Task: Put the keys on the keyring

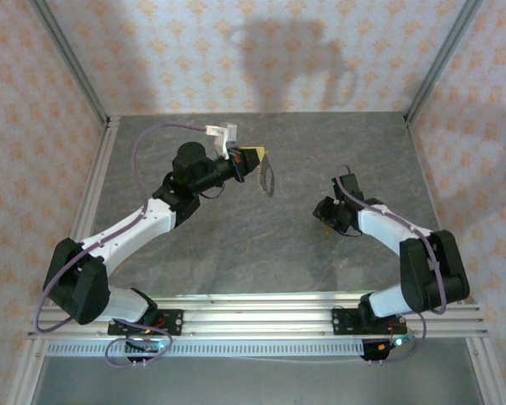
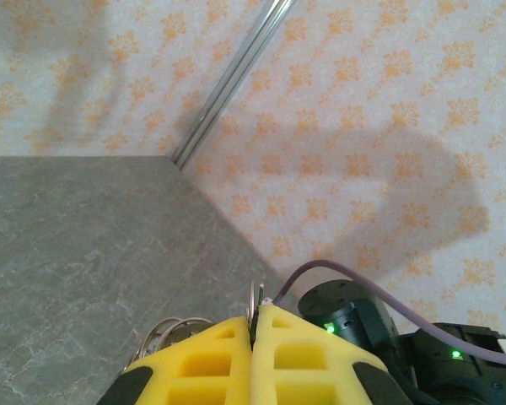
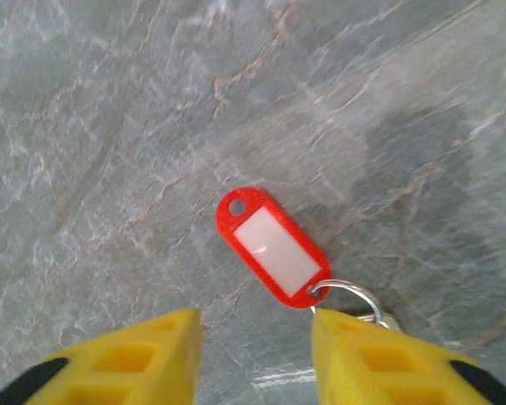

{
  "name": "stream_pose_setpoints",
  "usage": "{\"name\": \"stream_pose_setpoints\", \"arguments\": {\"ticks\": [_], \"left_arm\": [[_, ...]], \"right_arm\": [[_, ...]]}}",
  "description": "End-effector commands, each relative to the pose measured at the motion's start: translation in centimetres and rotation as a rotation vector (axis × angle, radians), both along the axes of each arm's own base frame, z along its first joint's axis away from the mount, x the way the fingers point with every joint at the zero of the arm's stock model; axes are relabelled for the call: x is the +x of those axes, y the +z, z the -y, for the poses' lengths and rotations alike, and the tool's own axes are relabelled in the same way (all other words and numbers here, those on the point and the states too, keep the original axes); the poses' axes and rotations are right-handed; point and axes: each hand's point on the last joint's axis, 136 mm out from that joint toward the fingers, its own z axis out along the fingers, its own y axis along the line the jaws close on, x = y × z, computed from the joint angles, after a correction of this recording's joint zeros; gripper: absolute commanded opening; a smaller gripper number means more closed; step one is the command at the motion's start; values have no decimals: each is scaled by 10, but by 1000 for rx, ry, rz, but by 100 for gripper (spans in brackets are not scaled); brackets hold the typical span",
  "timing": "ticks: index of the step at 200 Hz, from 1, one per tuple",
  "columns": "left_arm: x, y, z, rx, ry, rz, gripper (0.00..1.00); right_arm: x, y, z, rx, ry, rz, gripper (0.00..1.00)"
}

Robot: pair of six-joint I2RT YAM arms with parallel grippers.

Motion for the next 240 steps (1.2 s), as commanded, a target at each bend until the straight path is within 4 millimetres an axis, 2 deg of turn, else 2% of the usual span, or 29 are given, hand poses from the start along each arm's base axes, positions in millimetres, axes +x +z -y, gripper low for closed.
{"name": "stream_pose_setpoints", "arguments": {"ticks": [1,26,84,120,185,240], "left_arm": [[-5,12,6,-27,-33,42,0],[-5,12,7,-29,-36,44,0],[-8,14,7,-27,-40,46,0],[-9,15,7,-31,-40,48,0],[-9,15,8,-33,-45,51,0],[-10,17,11,-36,-50,54,0]], "right_arm": [[-6,-2,21,-109,-53,-15,47],[-2,-11,25,-135,-56,-36,52],[16,-18,21,-131,-31,-23,53],[18,-19,6,-60,21,-8,47],[7,-14,-15,35,73,13,34],[2,-15,-18,39,79,6,31]]}}
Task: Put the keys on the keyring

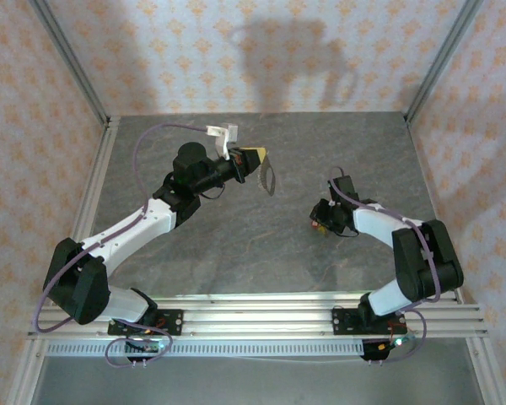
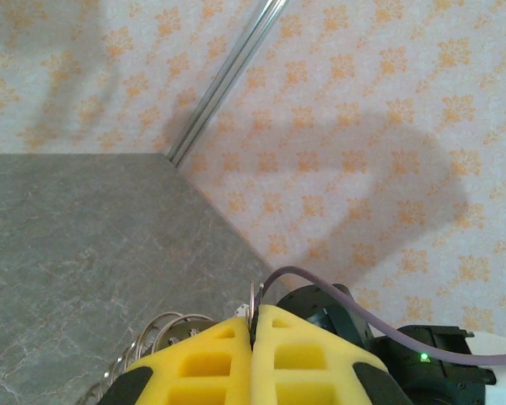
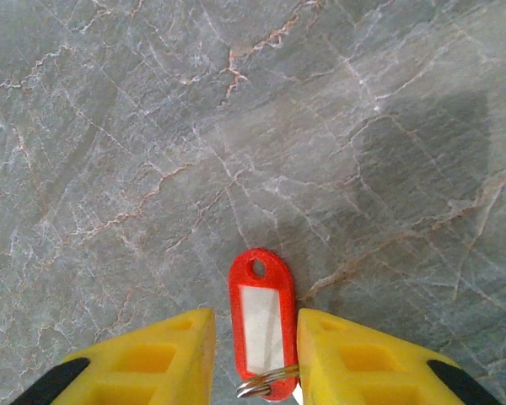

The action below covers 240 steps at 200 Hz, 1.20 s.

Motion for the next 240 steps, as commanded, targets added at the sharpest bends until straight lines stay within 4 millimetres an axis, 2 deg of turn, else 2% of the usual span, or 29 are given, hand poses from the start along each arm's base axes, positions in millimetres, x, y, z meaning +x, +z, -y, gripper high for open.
{"name": "stream_pose_setpoints", "arguments": {"ticks": [1,80,128,150,184,199,211,212,227,240], "left_arm": [[-7,17,7,-35,-36,55,0],[-5,17,11,-35,-43,56,0],[-5,14,12,-33,-44,51,0],[-4,13,12,-32,-43,49,0],[-4,14,12,-33,-44,52,0],[-4,14,12,-33,-44,52,0],[-4,14,12,-33,-43,54,0],[-4,15,12,-33,-43,54,0],[-5,14,11,-34,-41,54,0],[-5,14,11,-35,-39,55,0]], "right_arm": [[-1,4,-2,13,4,19,31],[-6,-1,5,-37,-8,-9,29],[-8,-5,3,-29,4,-15,25],[-6,-4,1,-18,11,-9,18],[-6,-2,-1,-9,12,-4,2],[-5,1,0,-9,2,3,1],[-6,4,3,-12,-17,6,5],[-5,6,3,-12,-24,11,9],[-7,15,10,-25,-74,27,33],[-10,22,18,-45,-126,35,41]]}}
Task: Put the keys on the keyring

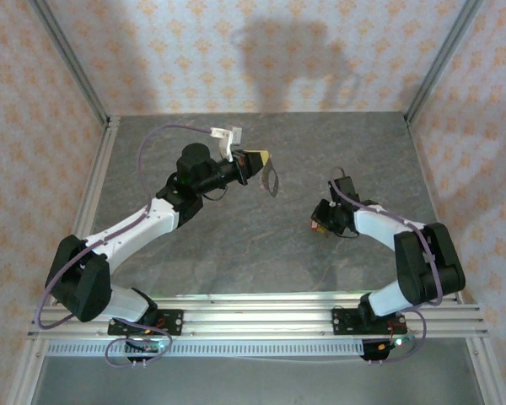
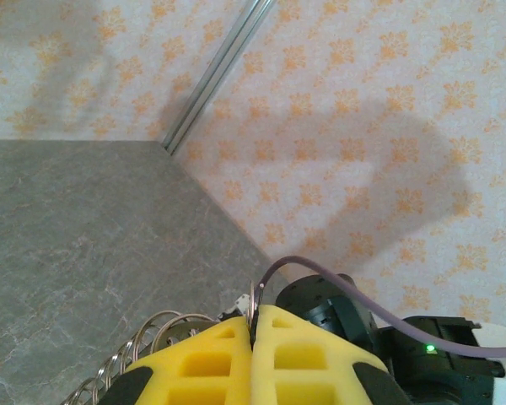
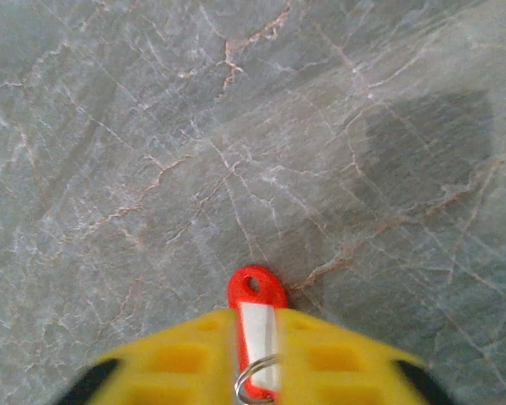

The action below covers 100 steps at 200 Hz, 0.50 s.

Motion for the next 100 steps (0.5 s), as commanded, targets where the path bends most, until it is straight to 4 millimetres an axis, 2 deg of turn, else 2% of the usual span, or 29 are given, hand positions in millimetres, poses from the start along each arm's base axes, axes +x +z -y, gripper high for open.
{"name": "stream_pose_setpoints", "arguments": {"ticks": [1,11,41,100], "left_arm": [[-3,23,3,-45,-15,72,0],[-4,21,3,-45,-15,71,0],[-3,19,2,-47,-9,75,0],[-4,16,3,-46,-13,74,0]], "right_arm": [[-8,16,16,-45,-106,23,42],[-11,20,23,-64,-143,17,44],[-21,22,33,-98,-219,-35,45],[-20,23,23,-119,-227,-69,43]]}}
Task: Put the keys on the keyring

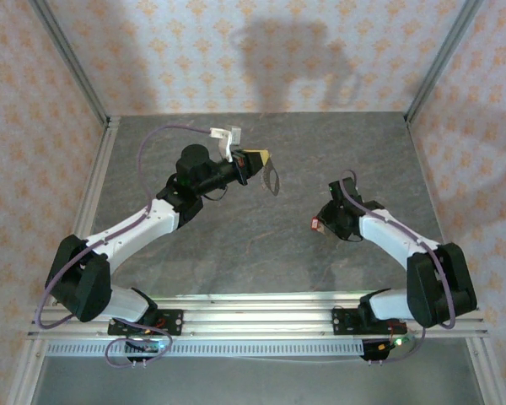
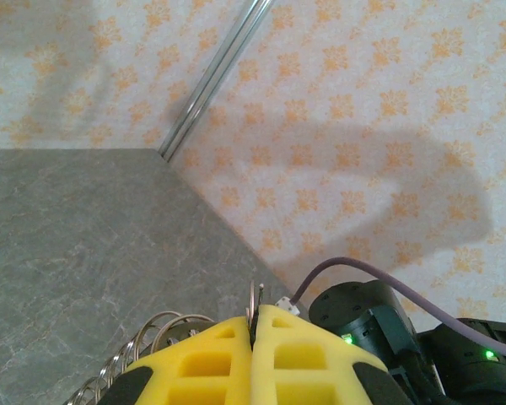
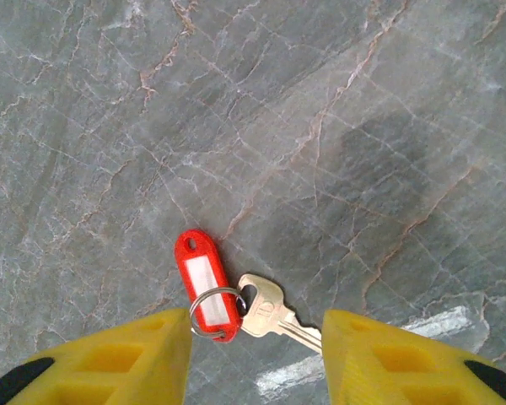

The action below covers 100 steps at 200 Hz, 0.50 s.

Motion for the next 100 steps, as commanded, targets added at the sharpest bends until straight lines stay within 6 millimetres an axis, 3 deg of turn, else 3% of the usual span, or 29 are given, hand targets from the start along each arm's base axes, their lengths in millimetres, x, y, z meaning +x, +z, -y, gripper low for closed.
{"name": "stream_pose_setpoints", "arguments": {"ticks": [1,57,100], "left_arm": [[-4,14,3,-33,-14,52,0],[-4,16,3,-36,-17,56,0],[-6,17,3,-38,-20,60,0]], "right_arm": [[4,4,0,-42,-34,-19,43],[13,-3,-22,-69,19,-45,42],[14,-19,-28,-89,34,-86,38]]}}
